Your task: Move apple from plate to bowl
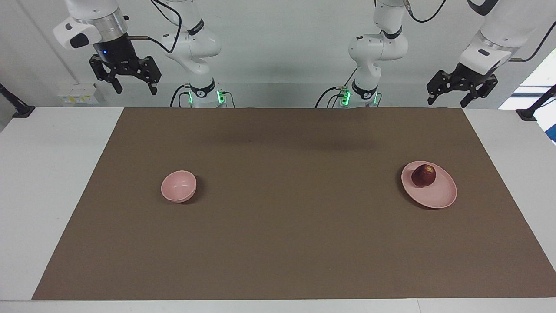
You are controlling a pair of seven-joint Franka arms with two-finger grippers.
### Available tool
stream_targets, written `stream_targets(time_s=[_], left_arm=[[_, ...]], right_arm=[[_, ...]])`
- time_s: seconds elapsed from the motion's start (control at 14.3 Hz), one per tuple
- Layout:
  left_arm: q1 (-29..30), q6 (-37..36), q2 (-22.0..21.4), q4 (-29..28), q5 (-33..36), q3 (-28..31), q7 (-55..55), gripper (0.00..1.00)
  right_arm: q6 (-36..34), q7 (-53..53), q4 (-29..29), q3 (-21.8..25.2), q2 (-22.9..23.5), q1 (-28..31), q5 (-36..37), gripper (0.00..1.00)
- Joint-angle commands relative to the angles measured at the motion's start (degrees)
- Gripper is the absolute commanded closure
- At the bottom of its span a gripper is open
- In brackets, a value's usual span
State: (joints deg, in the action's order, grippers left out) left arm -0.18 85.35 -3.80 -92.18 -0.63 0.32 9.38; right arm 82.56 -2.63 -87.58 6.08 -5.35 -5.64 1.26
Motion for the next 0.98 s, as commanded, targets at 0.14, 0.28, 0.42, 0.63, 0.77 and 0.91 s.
stream_targets(time_s=[0.14, 0.28, 0.42, 0.63, 0.77, 0.91], left_arm=[[2.8, 14.6, -1.9, -13.2, -0.4, -0.2, 3.6, 0.0], [4.6, 19.5, -1.9, -17.2, -1.0, -0.2, 7.2, 0.0], [5.8, 25.5, -1.7, -21.8, -2.3, -0.2, 10.2, 0.0], [6.6, 34.2, -0.3, -27.2, -2.4, -0.2, 11.2, 0.0], [7.2, 37.8, 2.6, -28.1, -4.0, -0.2, 11.4, 0.0], [7.2, 41.1, 5.5, -28.5, -4.8, -0.2, 11.7, 0.0]], right_arm=[[0.4, 1.8, -0.9, -0.2, -0.8, 0.8, -0.7, 0.0], [0.4, 1.8, -0.9, -0.2, -0.8, 0.8, -0.7, 0.0], [0.3, 1.8, -0.9, -0.2, -0.8, 0.8, -0.7, 0.0], [0.3, 1.8, -0.9, -0.2, -0.8, 0.8, -0.7, 0.0], [0.3, 1.8, -0.9, -0.2, -0.8, 0.8, -0.7, 0.0], [0.3, 1.8, -0.9, -0.2, -0.8, 0.8, -0.7, 0.0]])
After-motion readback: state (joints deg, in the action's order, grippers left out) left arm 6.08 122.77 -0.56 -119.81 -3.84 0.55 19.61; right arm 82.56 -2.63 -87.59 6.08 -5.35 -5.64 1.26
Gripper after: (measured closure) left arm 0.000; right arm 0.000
